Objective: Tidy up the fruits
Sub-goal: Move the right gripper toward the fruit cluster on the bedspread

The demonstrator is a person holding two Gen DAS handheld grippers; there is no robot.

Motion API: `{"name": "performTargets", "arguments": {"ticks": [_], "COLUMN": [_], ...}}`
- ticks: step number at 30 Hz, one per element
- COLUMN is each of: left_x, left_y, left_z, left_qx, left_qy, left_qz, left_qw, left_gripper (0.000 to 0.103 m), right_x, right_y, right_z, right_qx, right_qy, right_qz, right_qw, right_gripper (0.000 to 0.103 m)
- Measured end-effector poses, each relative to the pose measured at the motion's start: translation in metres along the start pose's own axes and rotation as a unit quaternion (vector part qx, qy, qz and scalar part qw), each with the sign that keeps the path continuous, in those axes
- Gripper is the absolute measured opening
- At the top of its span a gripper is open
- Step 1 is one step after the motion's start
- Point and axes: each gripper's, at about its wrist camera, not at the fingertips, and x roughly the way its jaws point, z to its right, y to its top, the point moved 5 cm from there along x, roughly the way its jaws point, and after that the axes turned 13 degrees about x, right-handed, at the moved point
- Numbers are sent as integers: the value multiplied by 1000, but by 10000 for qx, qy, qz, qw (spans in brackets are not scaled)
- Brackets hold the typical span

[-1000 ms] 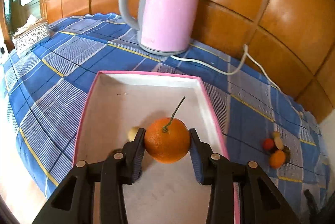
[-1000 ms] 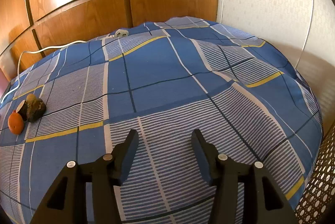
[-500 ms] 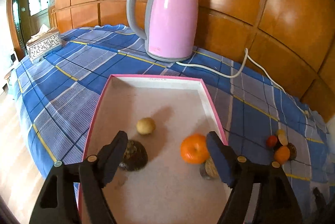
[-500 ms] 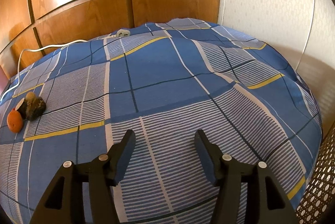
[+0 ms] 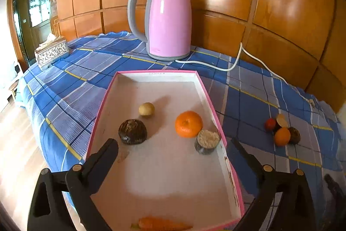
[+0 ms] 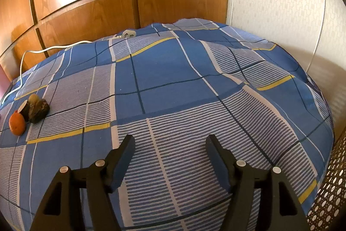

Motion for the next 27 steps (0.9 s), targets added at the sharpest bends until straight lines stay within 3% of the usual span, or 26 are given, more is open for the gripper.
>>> {"name": "performTargets", "arguments": {"ticks": [15,21,24,27], "left_x": [-5,-7,-8,-9], "left_y": [-36,-43,-45,-48], "left_z": [-7,-9,-11,-13], "left_qx": [-151,-243,-269,-266], "left_qy": [126,188,206,242], "left_qz": [-283,-269,-274,-291], "left_qw": [9994,9992,9991,9989], "left_gripper": [103,103,103,103], "right_x": [-1,-1,-2,-3], "right_y": [0,-3,-5,-7], "right_z": [-4,-22,-36,-57], "right_qx": [-58,-248,-402,-599], "right_qy": [-48,201,526,929], "right_qz": [-166,-328,-498,-709], "right_qw": [9998,9990,9966,9913], "right_gripper": [71,71,71,60]}}
